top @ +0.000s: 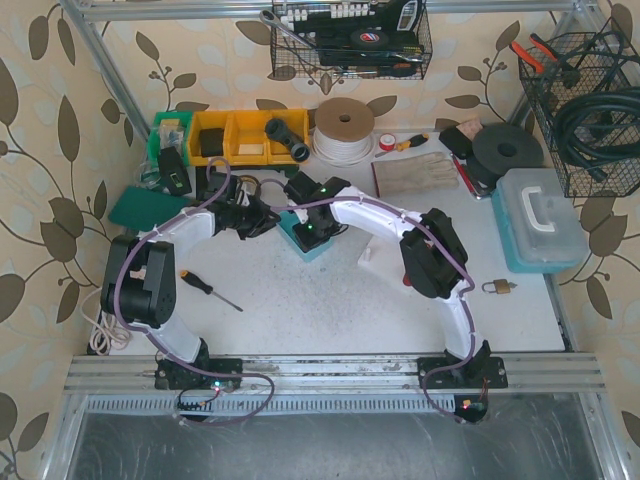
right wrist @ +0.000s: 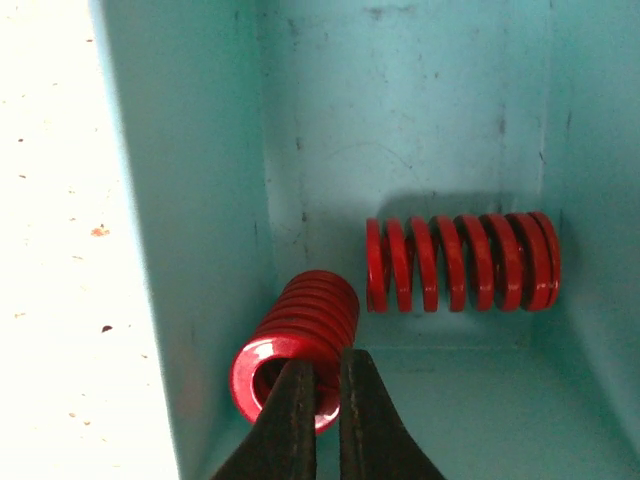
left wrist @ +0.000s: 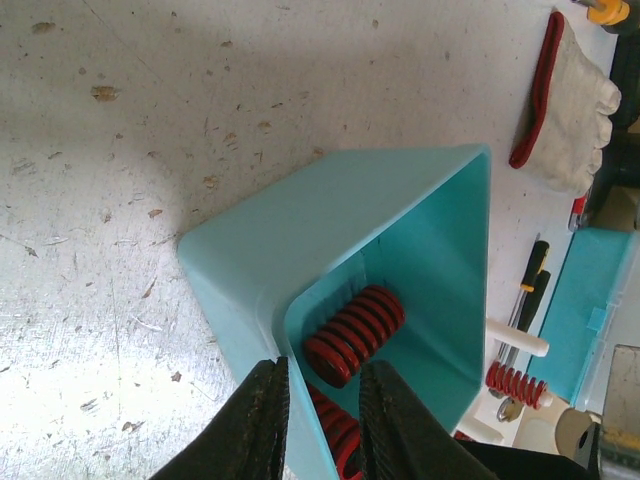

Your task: Install the large spring

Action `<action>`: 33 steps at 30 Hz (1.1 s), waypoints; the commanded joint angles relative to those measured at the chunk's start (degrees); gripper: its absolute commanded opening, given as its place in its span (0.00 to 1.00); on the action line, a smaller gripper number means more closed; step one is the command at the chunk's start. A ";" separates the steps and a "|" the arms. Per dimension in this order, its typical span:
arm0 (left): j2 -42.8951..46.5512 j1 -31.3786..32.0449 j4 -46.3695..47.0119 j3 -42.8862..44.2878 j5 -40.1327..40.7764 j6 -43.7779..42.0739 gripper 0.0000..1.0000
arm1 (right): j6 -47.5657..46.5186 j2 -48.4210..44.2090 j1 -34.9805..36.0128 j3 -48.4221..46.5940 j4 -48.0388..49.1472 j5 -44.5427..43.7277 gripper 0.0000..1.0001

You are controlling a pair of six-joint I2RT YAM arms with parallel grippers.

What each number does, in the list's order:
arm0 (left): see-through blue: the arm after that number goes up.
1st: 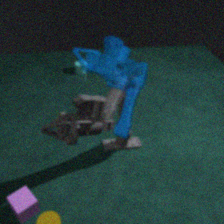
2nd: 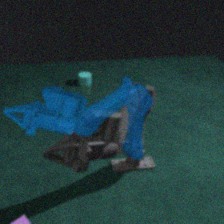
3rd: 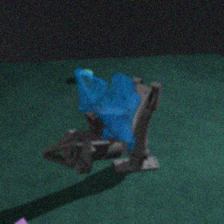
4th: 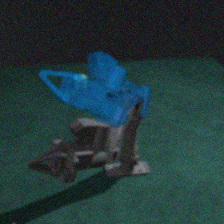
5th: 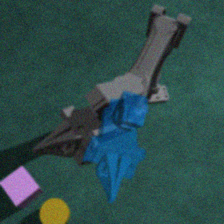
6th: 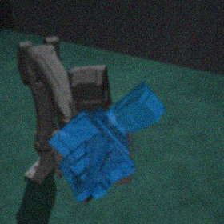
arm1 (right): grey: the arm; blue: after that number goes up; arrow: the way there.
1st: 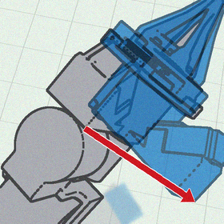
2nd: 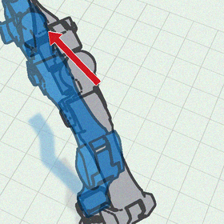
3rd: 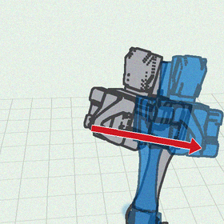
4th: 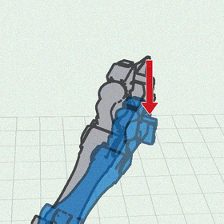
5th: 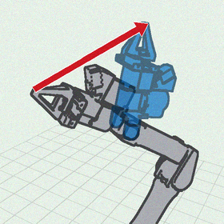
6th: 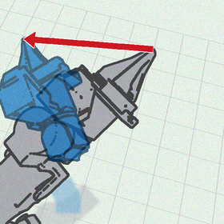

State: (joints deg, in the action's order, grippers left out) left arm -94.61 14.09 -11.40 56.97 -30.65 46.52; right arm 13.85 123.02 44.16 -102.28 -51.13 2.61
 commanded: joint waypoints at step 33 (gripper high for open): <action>0.74 -0.02 -1.35 -0.60 -1.87 -0.56 0.25 | 24.16 5.48 0.84 -12.54 -12.30 -5.49 0.39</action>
State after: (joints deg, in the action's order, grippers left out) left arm -94.61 14.09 -12.23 56.01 -30.70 46.48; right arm 32.42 125.49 44.64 -110.26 -58.35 -0.95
